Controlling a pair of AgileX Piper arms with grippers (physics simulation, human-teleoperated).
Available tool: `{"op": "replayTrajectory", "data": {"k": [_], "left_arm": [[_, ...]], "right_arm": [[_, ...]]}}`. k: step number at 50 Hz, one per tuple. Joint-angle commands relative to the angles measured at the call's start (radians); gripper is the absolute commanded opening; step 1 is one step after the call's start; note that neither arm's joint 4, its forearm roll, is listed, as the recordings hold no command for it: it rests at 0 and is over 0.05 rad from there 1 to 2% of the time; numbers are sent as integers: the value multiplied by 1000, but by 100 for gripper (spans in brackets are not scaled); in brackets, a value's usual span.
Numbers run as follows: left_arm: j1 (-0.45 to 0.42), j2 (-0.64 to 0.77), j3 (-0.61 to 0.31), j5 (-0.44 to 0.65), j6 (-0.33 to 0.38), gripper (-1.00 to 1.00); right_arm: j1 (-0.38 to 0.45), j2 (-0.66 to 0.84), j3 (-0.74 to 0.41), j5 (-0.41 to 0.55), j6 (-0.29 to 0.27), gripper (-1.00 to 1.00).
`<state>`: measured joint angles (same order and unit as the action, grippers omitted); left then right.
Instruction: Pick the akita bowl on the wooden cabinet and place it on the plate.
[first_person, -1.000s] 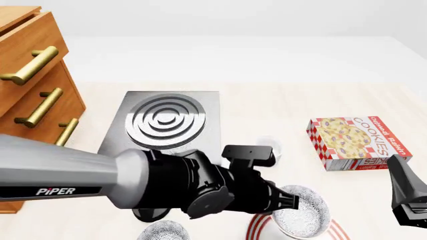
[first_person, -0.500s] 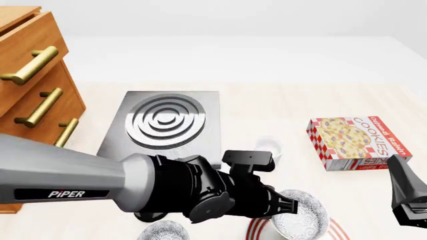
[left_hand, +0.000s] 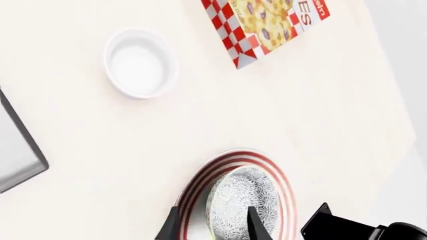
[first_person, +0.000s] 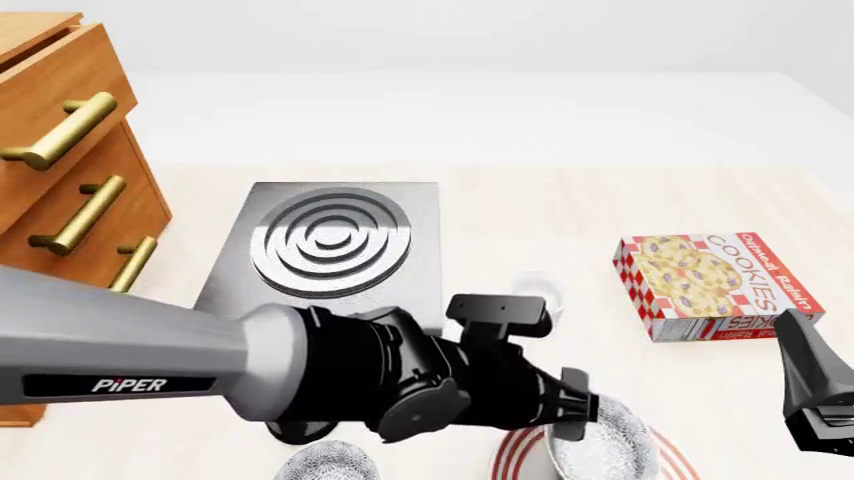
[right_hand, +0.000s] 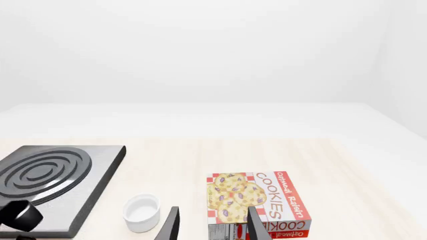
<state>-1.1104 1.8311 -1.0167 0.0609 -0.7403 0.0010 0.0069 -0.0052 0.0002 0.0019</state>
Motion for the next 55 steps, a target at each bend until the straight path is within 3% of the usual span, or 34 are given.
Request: {"op": "replayTrajectory", "data": {"k": [1,26,55], "left_arm": [[-4,-14,-8,1,19,100],[24,-71,10,26,39,100],[67,-389,119,82,48,100]], "right_arm": [[0,0,0,0,0,100],[0,0,0,0,0,100],[0,0,0,0,0,100]]}}
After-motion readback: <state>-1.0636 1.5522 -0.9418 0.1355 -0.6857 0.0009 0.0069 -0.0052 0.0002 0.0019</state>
